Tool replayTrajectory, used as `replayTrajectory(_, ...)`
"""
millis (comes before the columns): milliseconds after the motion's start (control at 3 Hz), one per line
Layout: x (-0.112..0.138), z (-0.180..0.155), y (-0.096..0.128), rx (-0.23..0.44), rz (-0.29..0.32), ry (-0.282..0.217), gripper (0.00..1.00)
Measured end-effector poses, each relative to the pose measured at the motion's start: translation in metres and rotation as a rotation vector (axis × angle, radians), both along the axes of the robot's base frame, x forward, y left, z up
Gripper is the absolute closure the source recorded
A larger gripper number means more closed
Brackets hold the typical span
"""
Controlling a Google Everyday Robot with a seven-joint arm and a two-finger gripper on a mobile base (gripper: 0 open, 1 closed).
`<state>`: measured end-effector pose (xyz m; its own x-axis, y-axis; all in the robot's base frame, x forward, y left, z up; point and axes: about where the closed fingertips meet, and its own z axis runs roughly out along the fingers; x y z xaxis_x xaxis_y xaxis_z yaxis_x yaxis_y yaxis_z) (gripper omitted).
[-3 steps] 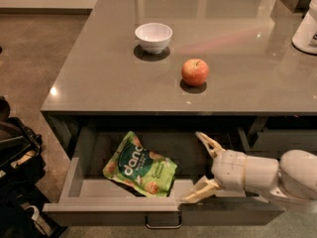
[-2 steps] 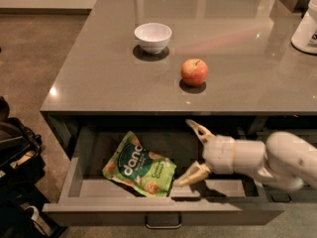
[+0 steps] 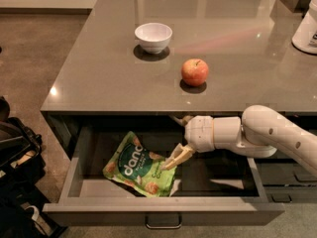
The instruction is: Pick green rice chip bag from top drawer and place on counter
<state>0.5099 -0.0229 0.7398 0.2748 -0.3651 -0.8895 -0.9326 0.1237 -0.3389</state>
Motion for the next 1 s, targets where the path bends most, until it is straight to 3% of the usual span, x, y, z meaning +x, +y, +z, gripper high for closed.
replayTrajectory(333,-0.005,-0.013,0.003,-0.04,-0.037,-0.023,0.0)
replayTrajectory(667,-0.012,-0.049,0.009,-0.153,-0.095,-0.011,0.0)
replayTrajectory(1000,-0.013,-0.05,0.011,-0.157,-0.091,-0.006,0.0)
